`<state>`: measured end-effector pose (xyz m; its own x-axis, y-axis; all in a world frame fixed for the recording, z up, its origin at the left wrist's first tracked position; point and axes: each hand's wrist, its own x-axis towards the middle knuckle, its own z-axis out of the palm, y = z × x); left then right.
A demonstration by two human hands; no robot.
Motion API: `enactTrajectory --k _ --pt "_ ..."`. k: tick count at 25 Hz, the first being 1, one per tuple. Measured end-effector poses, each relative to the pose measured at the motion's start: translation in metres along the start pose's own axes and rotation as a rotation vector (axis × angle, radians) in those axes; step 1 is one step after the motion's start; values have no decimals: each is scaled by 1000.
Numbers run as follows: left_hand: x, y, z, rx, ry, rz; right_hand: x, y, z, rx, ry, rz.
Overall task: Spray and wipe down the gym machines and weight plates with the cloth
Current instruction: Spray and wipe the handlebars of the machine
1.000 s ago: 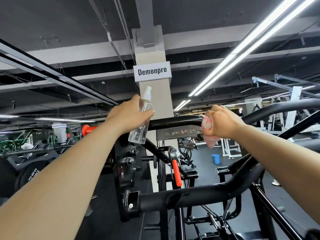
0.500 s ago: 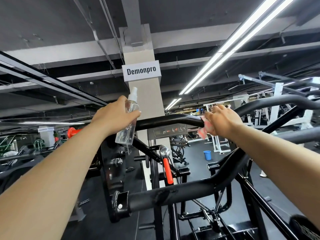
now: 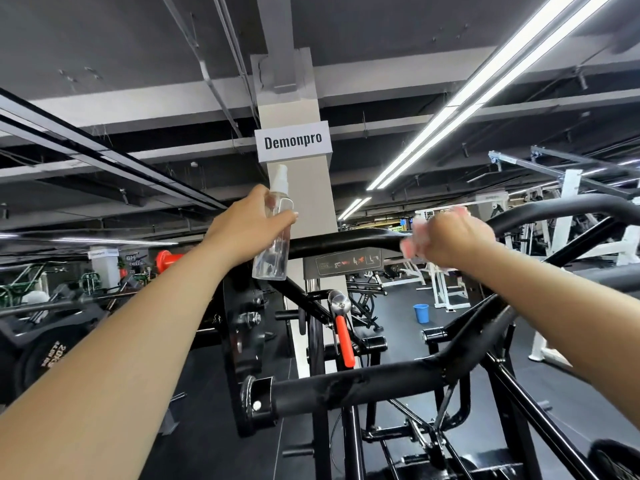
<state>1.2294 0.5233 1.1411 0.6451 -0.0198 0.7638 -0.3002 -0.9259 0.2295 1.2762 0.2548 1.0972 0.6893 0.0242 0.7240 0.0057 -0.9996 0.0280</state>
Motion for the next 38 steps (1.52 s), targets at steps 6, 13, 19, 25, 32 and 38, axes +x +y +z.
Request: enactTrajectory --k 6,13,19,25,32,38 --pt "0 1 0 -27 4 11 7 -72 -3 397 90 91" --pt "-6 -1 -2 -62 39 57 -17 -113 8 802 181 -498" --pt "-27 15 -6 68 43 116 -58 -79 -4 1047 -53 -343" --pt "-108 -2 1 117 39 180 -81 -80 4 684 -398 -175" --pt "-127 -24 19 264 67 246 -70 -92 18 1480 -703 98" --pt "-126 -25 27 322 191 287 -73 -95 10 1264 -599 3"
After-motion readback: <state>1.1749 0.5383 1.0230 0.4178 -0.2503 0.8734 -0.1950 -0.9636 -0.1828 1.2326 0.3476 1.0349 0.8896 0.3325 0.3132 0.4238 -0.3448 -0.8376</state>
